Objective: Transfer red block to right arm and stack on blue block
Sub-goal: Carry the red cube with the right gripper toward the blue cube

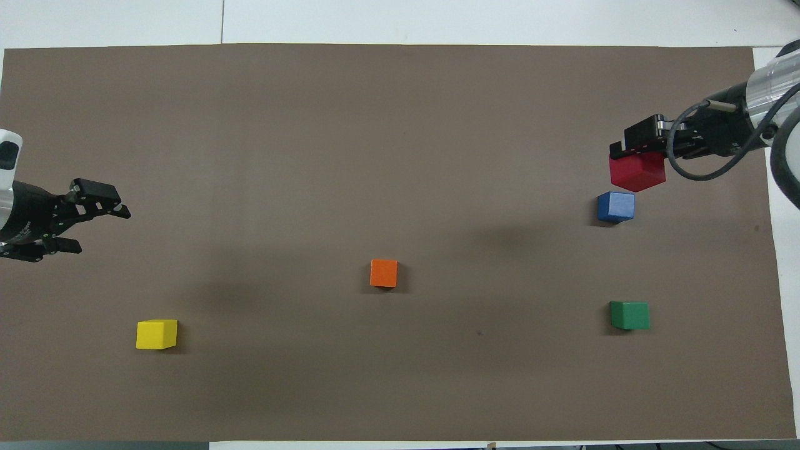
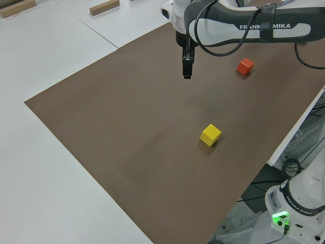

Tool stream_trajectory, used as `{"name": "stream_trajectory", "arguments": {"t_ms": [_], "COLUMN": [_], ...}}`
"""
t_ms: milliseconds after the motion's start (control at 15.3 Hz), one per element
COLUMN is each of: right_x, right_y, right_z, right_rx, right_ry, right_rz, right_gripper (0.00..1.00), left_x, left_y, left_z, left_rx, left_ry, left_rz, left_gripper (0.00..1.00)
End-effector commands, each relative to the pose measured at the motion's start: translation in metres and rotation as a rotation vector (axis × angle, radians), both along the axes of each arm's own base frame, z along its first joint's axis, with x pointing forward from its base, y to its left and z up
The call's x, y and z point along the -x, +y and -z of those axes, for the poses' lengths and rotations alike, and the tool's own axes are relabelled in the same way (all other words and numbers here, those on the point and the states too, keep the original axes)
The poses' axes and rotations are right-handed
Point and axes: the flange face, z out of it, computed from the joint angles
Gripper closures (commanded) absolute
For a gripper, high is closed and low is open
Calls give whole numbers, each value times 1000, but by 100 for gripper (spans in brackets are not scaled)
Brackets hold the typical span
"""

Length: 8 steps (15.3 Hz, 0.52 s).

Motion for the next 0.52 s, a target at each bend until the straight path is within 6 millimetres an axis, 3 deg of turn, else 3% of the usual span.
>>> {"name": "stream_trajectory", "arguments": {"t_ms": [0,197,459], "right_x": [-6,-8,-13], "right_y": [-5,-3,-9], "right_z": [6,25,63], "right_rx": [178,334,395], "right_ry": [11,25,-84], "right_rz": [37,30,24], "right_gripper": [100,100,100], "left_x": [-5,-10,-26], "left_y": [5,-2,-8], "left_z": [-3,-11,-30], "left_rx": [-56,-108,-97], "left_ry": [22,42,58], "left_rz": [161,276,385], "left_gripper": [0,0,0]}}
